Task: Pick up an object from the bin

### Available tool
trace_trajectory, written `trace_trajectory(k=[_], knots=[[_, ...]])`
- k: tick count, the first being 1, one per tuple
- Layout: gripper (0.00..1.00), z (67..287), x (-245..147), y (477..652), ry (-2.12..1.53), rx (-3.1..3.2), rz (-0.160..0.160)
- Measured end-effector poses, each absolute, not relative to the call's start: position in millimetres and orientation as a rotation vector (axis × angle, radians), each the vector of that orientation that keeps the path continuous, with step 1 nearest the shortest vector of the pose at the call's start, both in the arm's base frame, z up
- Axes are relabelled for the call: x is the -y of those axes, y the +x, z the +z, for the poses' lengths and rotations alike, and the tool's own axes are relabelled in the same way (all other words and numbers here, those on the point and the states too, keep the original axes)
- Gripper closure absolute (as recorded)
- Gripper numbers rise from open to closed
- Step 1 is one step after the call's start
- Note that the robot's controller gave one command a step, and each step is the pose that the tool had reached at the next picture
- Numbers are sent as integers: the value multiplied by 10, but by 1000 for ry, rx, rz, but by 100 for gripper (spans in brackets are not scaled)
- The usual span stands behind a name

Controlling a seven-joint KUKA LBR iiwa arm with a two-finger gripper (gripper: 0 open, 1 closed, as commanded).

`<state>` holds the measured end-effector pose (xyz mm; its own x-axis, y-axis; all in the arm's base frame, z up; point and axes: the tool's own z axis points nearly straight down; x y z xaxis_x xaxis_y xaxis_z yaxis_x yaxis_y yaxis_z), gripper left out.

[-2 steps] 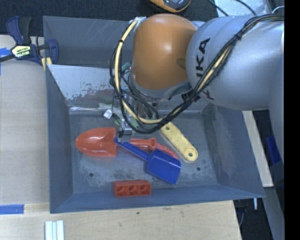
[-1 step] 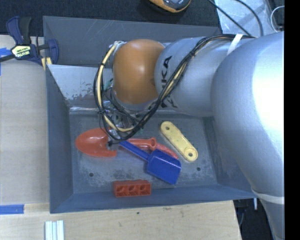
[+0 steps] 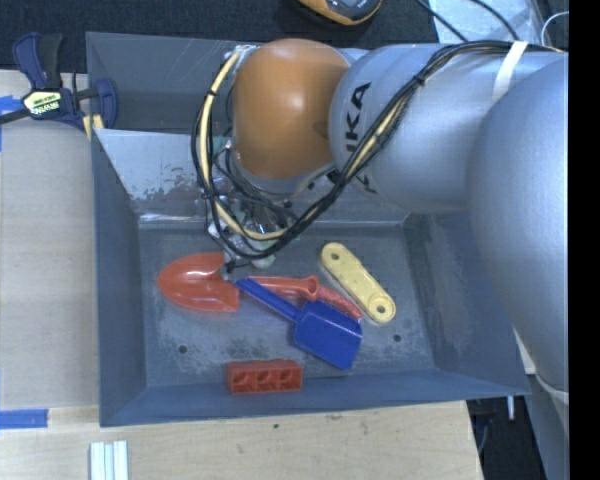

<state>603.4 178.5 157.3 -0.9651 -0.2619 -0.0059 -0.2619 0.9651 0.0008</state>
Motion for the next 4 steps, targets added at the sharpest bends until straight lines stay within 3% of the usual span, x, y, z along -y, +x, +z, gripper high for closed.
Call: trace_trajectory(k=[1, 2, 3, 4], knots=[[0, 979, -1046, 5867, -357, -3122, -2], [0, 712, -1868, 5964, -539, -3084, 7], [100, 768, -893, 5849, -280, -3114, 3], [100, 768, -894, 5849, -280, -3114, 3]])
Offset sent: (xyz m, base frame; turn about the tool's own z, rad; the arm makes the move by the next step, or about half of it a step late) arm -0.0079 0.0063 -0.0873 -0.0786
